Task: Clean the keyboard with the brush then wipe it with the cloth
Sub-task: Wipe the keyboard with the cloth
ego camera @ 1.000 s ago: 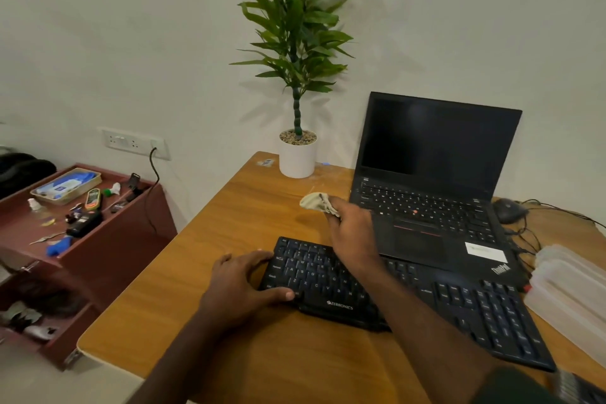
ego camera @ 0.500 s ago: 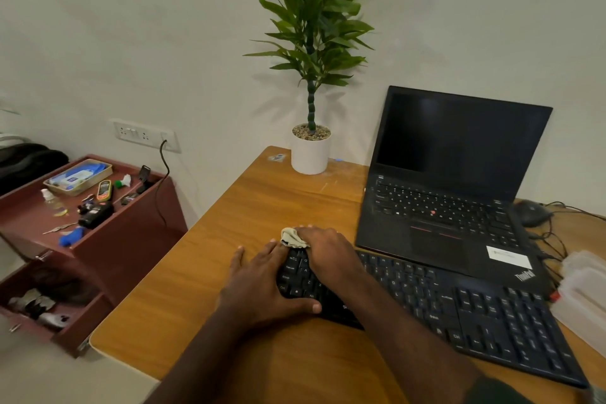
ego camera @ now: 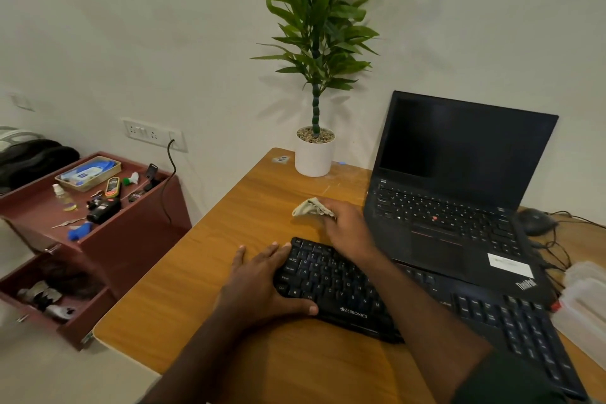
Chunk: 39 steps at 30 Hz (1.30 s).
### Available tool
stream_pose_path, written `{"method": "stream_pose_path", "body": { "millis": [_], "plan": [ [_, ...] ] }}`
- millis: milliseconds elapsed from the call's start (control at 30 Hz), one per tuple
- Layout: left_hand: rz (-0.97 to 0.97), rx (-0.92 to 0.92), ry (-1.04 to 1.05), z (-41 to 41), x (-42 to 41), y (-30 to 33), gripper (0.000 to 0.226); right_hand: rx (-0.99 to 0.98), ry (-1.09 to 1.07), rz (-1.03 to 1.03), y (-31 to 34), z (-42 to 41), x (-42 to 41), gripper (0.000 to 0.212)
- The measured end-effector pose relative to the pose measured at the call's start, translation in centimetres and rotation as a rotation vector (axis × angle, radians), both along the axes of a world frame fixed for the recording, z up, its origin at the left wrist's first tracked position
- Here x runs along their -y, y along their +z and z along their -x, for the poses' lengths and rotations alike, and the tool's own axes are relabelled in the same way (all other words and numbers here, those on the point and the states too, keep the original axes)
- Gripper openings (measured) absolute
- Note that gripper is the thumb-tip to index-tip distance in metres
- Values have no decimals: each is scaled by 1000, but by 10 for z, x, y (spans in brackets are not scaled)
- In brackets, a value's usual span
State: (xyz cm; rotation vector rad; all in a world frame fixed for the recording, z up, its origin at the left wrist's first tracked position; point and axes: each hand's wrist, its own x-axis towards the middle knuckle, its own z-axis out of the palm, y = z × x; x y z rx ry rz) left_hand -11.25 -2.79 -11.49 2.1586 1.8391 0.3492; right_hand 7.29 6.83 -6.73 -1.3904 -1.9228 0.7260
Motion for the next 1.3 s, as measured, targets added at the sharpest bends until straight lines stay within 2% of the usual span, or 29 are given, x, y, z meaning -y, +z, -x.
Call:
{"method": "stream_pose_path", "body": {
  "millis": [67,133,200,433,667,767,833,933,1067,1300],
  "plan": [
    [-5,5,5,0,0,0,138,165,74,-19,-1,9,3,45],
    [-5,3,8,0,0,0,138,420,196,24,-6,14,6,53],
    [-4,4,17,0,-1,1,139,519,269,31,-8,12,8,59],
    [-5,23,25,1,1,1,138,529,432,64,5,-11,-1,65],
    [18,14,28,1,-2,-1,135,679,532,138,34,-43,-18,54],
    [25,5,22,1,-1,1,136,566,466,139,41,-42,-24,45],
    [32,-7,22,-1,0,3,136,489,360,78,37,-37,-25,45],
    [41,-13,16,-1,1,5,139,547,332,7,28,-25,-19,55],
    [22,-17,-2,1,-2,0,140,728,406,-71,28,-15,-10,46],
    [-19,-6,2,1,-3,-5,140,783,482,-13,34,-6,-9,28]
  ]
}}
